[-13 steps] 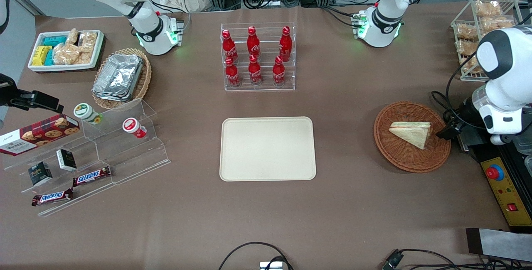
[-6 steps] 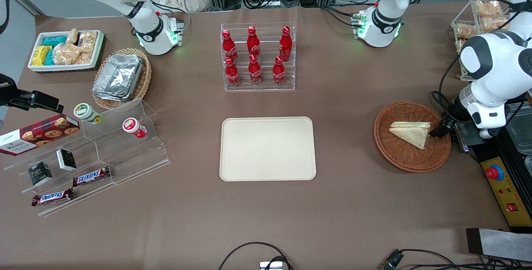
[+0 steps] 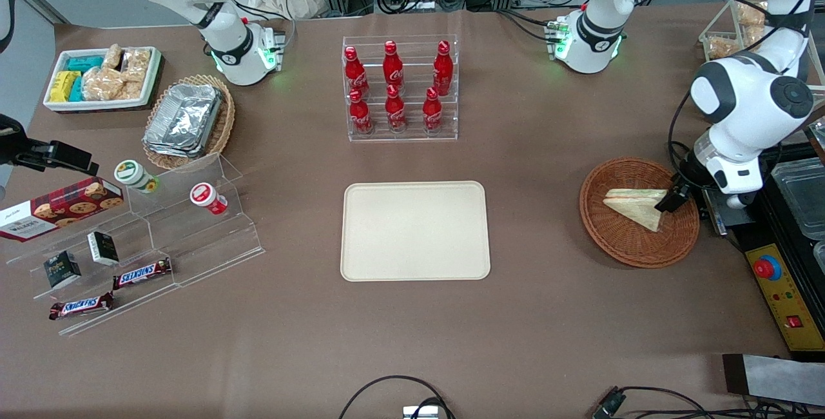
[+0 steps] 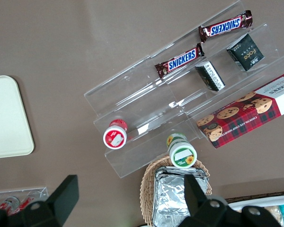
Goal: Place sandwich from basket to tray
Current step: 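Lower the open left gripper around the wrapped sandwich and close it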
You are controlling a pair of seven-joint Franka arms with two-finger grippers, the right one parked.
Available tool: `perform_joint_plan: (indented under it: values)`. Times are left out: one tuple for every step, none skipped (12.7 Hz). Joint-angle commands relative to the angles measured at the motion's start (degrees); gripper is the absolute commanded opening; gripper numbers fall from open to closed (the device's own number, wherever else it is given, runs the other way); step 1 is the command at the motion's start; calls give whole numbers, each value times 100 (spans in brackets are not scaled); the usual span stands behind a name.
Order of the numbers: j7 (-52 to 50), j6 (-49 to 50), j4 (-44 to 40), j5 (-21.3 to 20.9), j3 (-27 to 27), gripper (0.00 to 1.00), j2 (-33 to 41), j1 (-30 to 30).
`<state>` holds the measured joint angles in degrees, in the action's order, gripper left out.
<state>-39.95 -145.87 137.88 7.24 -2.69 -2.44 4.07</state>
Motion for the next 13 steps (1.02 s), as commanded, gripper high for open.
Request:
perform_joint_plan:
  values:
    - [-57,-528,239,102,23,100,-133,33]
    - [-57,-695,300,102,23,100,-203,33]
    - [-57,-775,310,102,23,100,-256,33]
    - [-57,-819,310,111,23,100,-309,33]
    - [-57,-907,310,111,23,100,-379,33]
    - [-57,-1012,318,111,23,100,-450,24]
    - [-57,-1083,310,111,23,100,-511,24]
    - [-57,-1110,310,111,23,100,-538,24]
    - [-57,-1110,310,111,23,100,-564,24]
    - [-57,-1110,301,111,23,93,-573,24]
    - [-57,-1110,301,111,23,77,-599,24]
    - [-57,-1110,301,111,23,57,-608,24]
    - [-57,-1110,301,119,32,43,-617,24]
